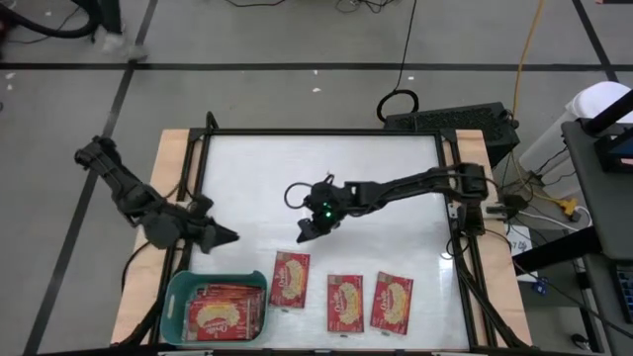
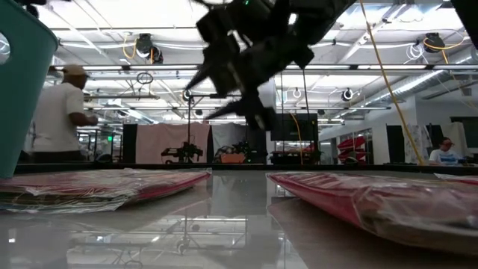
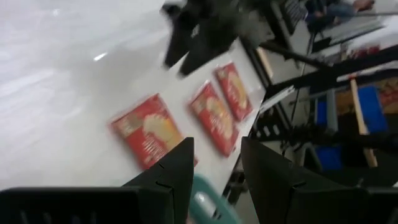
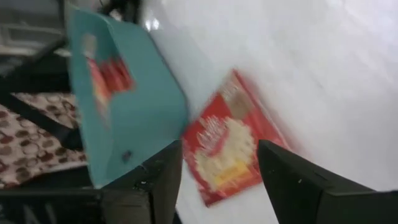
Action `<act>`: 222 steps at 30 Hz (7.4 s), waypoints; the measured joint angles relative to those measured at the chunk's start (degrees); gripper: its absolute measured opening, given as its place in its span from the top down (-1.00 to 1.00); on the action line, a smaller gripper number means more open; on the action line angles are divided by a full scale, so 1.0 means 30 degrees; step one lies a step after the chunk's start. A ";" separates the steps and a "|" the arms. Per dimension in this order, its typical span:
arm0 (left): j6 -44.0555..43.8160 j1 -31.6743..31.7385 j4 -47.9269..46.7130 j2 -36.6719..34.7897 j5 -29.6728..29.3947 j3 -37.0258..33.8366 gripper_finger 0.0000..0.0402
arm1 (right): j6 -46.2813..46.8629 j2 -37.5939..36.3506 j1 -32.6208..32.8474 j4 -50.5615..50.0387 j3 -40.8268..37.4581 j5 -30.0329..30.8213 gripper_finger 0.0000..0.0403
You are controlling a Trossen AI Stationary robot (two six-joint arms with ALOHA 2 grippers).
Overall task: Sort popcorn bags into baskets
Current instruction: Put the red popcorn bag into the green bin
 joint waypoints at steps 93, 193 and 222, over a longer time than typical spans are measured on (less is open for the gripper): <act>2.0775 1.4256 0.6211 1.1239 1.8282 0.0000 0.22 | -1.2123 -0.2521 -0.0315 -0.0718 -0.0008 0.2826 1.00; 1.1825 0.9737 1.3613 0.2601 0.5565 0.0000 0.52 | -0.9085 -0.9606 -0.1861 -0.0586 -0.0015 0.0155 0.98; 1.3472 1.1384 1.4879 0.2318 0.3065 0.0007 -0.19 | -0.8355 -1.0723 -0.3733 0.0470 -0.0015 0.0763 1.00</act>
